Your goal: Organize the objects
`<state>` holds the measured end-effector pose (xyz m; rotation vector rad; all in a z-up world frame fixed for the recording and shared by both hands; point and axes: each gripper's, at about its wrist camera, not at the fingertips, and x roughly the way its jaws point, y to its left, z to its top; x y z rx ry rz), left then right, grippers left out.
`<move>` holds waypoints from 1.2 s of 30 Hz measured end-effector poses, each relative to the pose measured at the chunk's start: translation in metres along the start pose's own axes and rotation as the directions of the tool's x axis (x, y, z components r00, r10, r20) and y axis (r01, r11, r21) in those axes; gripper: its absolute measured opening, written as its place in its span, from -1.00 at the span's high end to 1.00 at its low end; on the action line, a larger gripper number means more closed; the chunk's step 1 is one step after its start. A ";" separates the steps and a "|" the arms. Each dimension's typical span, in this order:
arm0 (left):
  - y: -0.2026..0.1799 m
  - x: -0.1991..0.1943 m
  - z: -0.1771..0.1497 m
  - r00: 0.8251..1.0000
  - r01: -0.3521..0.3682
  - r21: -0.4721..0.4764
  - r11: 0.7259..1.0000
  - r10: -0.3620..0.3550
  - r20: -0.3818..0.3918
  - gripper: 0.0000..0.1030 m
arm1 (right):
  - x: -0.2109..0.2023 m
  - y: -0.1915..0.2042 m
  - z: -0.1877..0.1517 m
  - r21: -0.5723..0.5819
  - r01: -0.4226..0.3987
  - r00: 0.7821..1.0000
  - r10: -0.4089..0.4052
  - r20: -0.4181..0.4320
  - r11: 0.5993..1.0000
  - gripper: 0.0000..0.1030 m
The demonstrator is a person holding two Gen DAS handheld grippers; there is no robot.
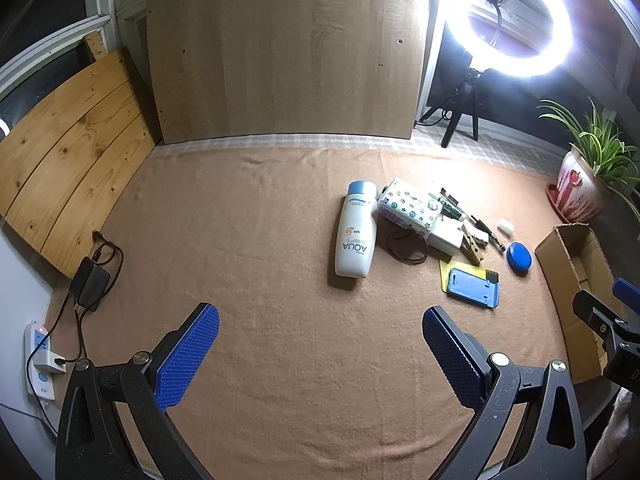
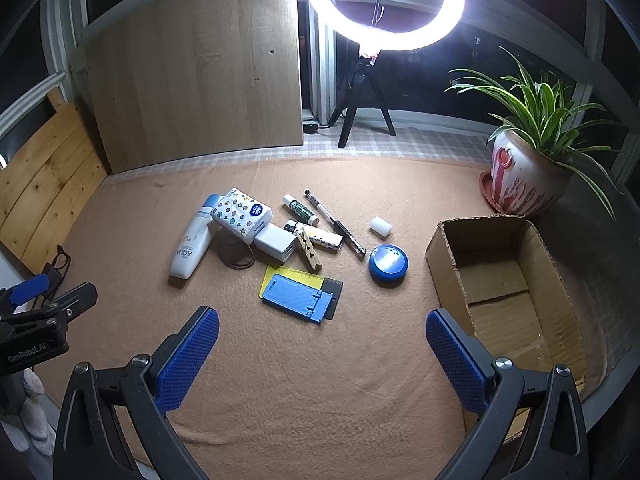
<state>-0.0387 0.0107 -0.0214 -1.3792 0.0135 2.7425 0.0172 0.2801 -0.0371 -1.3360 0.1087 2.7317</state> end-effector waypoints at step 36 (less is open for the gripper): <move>-0.007 0.047 0.023 0.999 0.017 0.009 1.000 -0.016 -0.037 -0.95 | 0.036 -0.020 0.022 0.043 -0.090 0.995 0.092 -0.041 0.995 -0.92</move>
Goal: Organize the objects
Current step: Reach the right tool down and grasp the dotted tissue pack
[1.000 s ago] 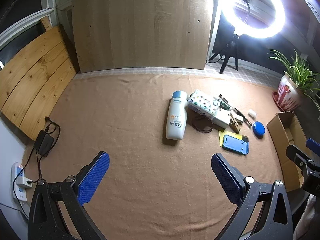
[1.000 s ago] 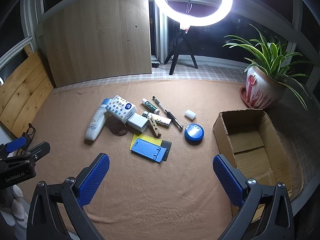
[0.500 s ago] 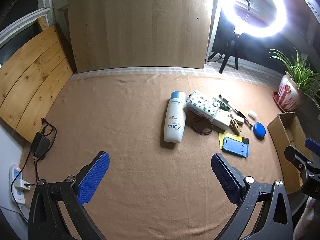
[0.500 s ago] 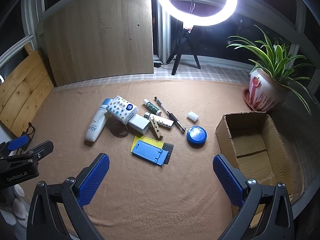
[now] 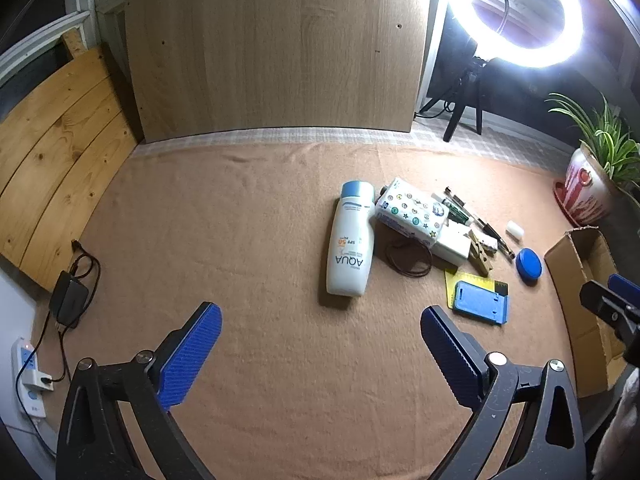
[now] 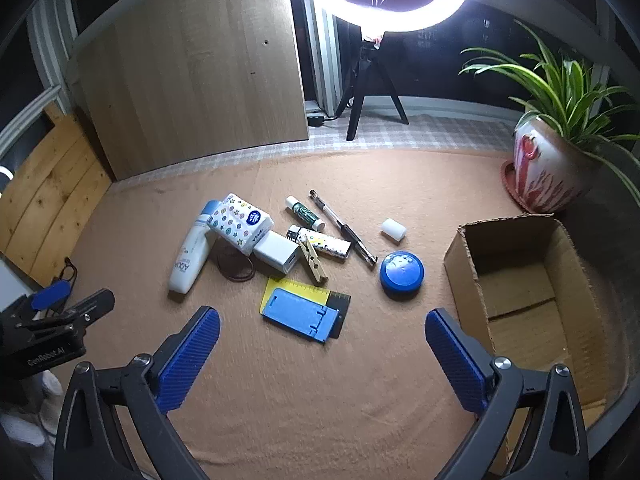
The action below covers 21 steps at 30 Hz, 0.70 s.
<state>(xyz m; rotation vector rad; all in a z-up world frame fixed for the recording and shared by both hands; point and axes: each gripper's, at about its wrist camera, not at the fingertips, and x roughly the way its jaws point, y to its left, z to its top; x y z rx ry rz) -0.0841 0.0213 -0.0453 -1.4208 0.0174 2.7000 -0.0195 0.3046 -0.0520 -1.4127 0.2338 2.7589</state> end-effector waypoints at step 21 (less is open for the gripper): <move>0.009 0.050 0.011 0.999 -0.012 -0.019 1.000 0.011 -0.046 -0.78 | 0.090 0.017 0.077 0.000 -0.227 0.966 0.225 -0.127 0.974 -0.28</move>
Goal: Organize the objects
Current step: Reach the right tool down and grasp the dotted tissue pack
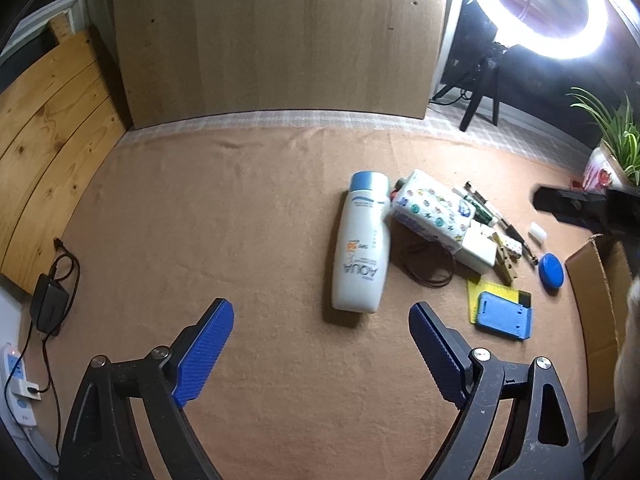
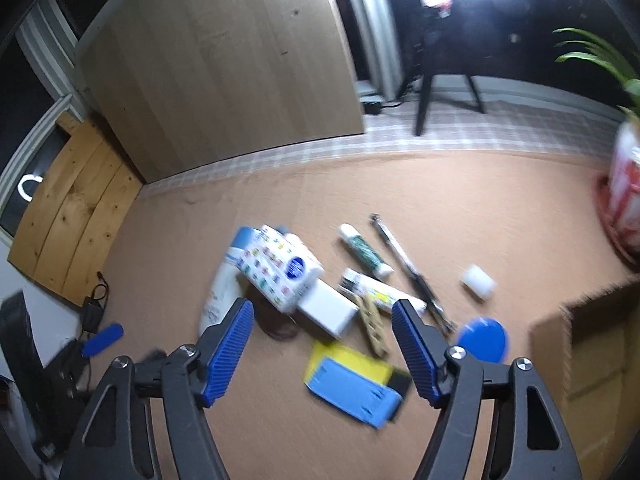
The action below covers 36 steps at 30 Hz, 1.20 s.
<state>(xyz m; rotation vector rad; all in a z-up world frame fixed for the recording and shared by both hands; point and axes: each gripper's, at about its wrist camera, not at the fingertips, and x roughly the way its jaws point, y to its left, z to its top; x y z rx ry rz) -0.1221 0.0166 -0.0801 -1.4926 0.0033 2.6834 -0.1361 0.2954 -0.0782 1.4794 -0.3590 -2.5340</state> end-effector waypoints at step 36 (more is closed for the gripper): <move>0.062 -0.015 -0.042 0.999 -0.040 -0.122 0.992 0.036 -0.037 -0.78 | 0.088 0.073 -0.075 -0.098 -0.251 0.878 0.184 -0.442 0.963 0.43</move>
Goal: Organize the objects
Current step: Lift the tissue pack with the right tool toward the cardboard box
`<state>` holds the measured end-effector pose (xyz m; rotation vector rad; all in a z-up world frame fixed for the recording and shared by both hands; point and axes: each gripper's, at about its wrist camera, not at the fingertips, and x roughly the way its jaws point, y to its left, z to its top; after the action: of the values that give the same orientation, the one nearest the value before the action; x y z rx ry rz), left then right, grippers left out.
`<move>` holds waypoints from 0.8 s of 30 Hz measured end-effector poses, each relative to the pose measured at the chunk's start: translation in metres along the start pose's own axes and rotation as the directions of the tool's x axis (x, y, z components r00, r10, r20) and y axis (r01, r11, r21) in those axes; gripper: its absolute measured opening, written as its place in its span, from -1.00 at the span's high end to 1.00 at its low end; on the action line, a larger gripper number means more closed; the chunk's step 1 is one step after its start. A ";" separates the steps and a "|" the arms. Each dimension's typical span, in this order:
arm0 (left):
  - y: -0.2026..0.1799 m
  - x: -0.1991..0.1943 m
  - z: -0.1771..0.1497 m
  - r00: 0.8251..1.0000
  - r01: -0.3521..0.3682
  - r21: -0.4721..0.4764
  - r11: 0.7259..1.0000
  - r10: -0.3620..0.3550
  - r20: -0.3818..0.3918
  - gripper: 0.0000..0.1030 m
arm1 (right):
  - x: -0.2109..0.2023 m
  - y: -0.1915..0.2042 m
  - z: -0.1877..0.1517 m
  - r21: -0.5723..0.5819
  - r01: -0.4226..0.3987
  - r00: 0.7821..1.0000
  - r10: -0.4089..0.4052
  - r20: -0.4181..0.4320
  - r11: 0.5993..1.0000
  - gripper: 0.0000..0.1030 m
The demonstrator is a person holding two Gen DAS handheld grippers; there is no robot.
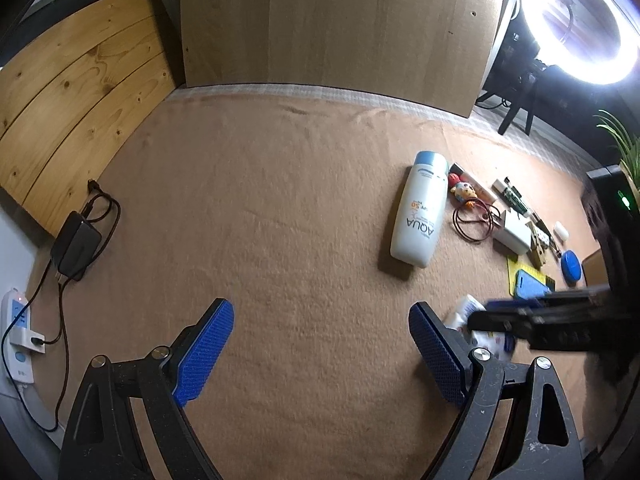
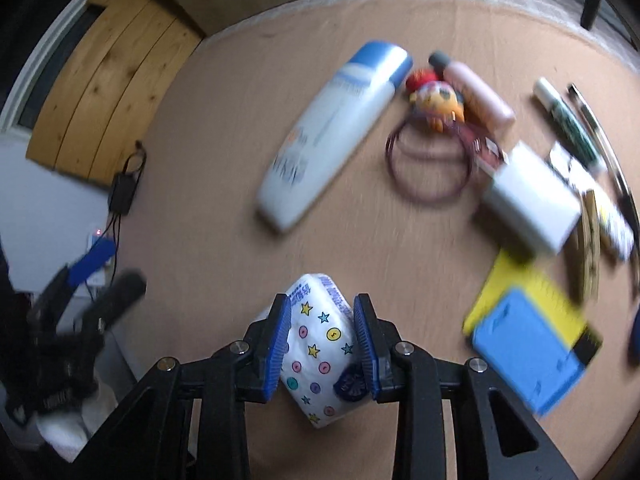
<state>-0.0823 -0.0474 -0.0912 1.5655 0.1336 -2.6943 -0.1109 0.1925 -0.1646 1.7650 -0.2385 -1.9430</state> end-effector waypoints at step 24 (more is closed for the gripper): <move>-0.074 0.034 -0.048 0.930 0.305 0.018 0.952 -0.294 -0.221 -0.70 | -0.013 -0.002 -0.033 0.013 0.035 0.997 -0.036 0.069 0.999 -0.07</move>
<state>-0.0618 0.0311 -0.1400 2.0028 0.3366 -2.7503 -0.0790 0.2066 -0.1582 1.7219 -0.2442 -2.0340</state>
